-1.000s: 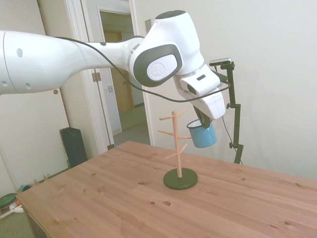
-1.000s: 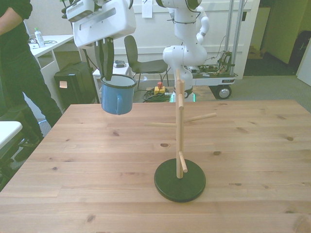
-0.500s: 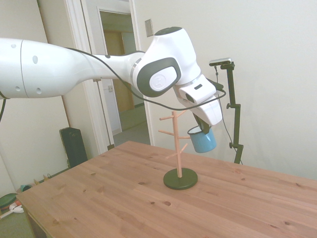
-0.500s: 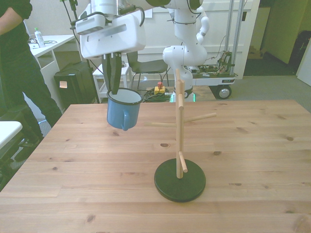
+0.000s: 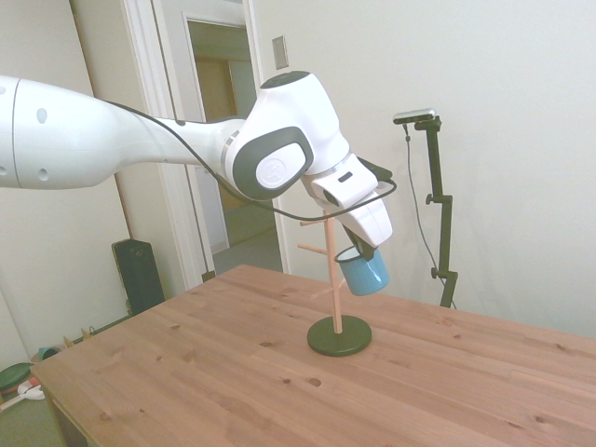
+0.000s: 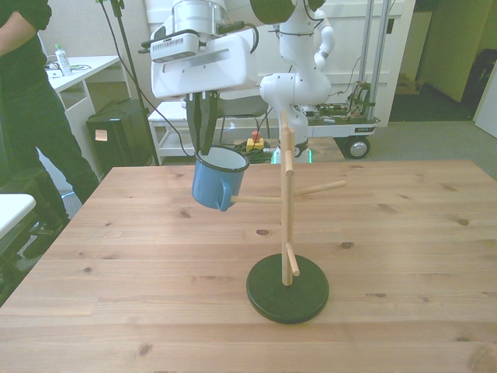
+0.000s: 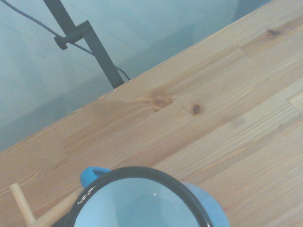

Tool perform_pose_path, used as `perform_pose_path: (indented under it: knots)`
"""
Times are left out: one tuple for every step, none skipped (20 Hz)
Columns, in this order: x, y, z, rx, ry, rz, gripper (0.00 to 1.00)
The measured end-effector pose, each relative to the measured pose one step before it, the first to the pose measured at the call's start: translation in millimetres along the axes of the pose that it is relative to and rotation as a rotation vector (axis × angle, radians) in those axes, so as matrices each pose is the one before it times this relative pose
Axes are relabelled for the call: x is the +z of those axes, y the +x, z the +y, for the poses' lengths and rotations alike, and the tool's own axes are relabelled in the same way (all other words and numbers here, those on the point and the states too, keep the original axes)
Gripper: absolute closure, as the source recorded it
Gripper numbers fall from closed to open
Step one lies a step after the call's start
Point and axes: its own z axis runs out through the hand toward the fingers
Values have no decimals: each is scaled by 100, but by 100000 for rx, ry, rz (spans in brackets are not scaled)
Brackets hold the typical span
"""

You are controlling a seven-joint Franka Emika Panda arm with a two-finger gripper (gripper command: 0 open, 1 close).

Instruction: Hang the mug

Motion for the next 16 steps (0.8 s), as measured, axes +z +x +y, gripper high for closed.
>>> perform_pose_path:
  knots:
    - [1,2,1,150,-47,90,100]
    - [1,-26,-21,-31,-44,85,100]
    - [2,-36,-30,-74,-23,80,100]
    - [10,-57,-41,-80,-40,63,100]
    - [12,-87,-62,-116,-84,103,100]
    - [13,-105,-73,-111,-82,76,100]
    - [7,-103,-79,-62,-26,46,100]
    - [0,-107,-87,-98,-4,16,100]
    - [-5,-100,-84,-88,52,-37,100]
    - [4,-91,-68,-88,19,-34,100]
    - [20,-100,-63,-138,-54,-1,100]
    - [36,-110,-72,-259,-145,147,100]
    - [59,-132,-97,-278,-104,316,100]
    - [86,-153,-119,-184,108,335,100]
    - [122,-150,-119,-182,172,355,100]
    - [174,-196,-82,-396,-199,232,100]
